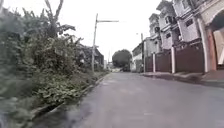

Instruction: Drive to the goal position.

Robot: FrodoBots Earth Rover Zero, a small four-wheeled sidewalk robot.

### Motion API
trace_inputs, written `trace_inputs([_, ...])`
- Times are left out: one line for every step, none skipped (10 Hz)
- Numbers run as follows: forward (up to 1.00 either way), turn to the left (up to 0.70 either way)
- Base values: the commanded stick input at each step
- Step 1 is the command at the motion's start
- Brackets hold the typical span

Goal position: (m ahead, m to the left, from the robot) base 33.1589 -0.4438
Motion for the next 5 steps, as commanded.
trace_inputs([1.0,0.0])
trace_inputs([1.0,0.0])
trace_inputs([1.0,0.0])
trace_inputs([1.0,0.0])
trace_inputs([1.0,-0.25])
